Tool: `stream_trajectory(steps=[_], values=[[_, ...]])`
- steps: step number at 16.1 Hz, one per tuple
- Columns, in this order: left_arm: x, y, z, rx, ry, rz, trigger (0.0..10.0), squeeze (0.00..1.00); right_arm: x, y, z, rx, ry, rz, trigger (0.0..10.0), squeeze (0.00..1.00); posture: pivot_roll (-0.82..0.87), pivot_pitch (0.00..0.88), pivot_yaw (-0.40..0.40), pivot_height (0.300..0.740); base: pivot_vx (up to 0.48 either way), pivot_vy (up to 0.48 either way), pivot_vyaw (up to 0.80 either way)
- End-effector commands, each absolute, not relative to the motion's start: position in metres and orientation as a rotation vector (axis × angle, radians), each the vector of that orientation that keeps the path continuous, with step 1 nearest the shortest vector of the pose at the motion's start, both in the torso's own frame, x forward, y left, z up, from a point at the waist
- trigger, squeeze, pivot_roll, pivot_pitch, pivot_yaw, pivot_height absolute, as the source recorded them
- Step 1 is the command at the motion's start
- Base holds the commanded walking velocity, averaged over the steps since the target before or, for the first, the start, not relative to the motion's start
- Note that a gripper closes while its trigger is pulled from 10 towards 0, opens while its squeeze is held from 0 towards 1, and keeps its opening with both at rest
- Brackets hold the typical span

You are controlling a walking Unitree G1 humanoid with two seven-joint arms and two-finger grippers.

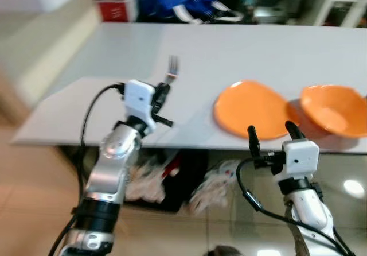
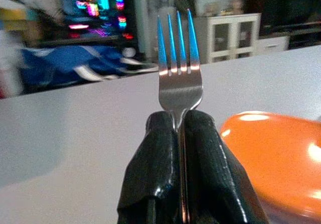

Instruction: Setting the table

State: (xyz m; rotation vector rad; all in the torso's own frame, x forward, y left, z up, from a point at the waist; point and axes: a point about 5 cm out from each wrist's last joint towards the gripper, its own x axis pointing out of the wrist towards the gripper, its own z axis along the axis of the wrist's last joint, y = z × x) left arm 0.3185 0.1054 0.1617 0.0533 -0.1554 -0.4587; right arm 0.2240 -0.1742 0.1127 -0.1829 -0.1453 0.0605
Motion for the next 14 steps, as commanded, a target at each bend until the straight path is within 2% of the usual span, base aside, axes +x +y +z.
stream_trajectory(steps=[1, 2, 7, 10, 14], values=[[0.3196, 0.1055, 0.1679, 0.076, -0.175, -0.465, 0.0, 0.0, 0.2258, -0.1755, 0.1143, -0.185, -0.152, 0.054, 10.0, 0.0, -0.14, 0.0, 0.025, 0.74, 0.48, 0.0, 0.0], [0.3196, 0.1053, 0.1683, 0.074, -0.182, -0.47, 0.0, 0.0, 0.2254, -0.1753, 0.1135, -0.184, -0.15, 0.053, 10.0, 0.0, -0.14, 0.0, 0.024, 0.74, 0.48, 0.0, 0.0], [0.3209, 0.1049, 0.1713, 0.06, -0.197, -0.465, 0.0, 0.0, 0.2258, -0.1751, 0.1123, -0.185, -0.145, 0.052, 10.0, 0.0, -0.14, 0.0, 0.026, 0.74, 0.0, 0.0, 0.0], [0.3214, 0.1056, 0.1699, 0.067, -0.184, -0.453, 0.0, 0.0, 0.226, -0.1746, 0.1119, -0.182, -0.145, 0.059, 10.0, 0.0, -0.14, 0.0, 0.026, 0.74, 0.16, -0.415, 0.0], [0.3226, 0.1055, 0.1702, 0.068, -0.185, -0.452, 0.0, 0.0, 0.2268, -0.1735, 0.1113, -0.18, -0.145, 0.056, 10.0, 0.0, -0.14, 0.0, 0.03, 0.74, 0.398, -0.264, 0.0]])
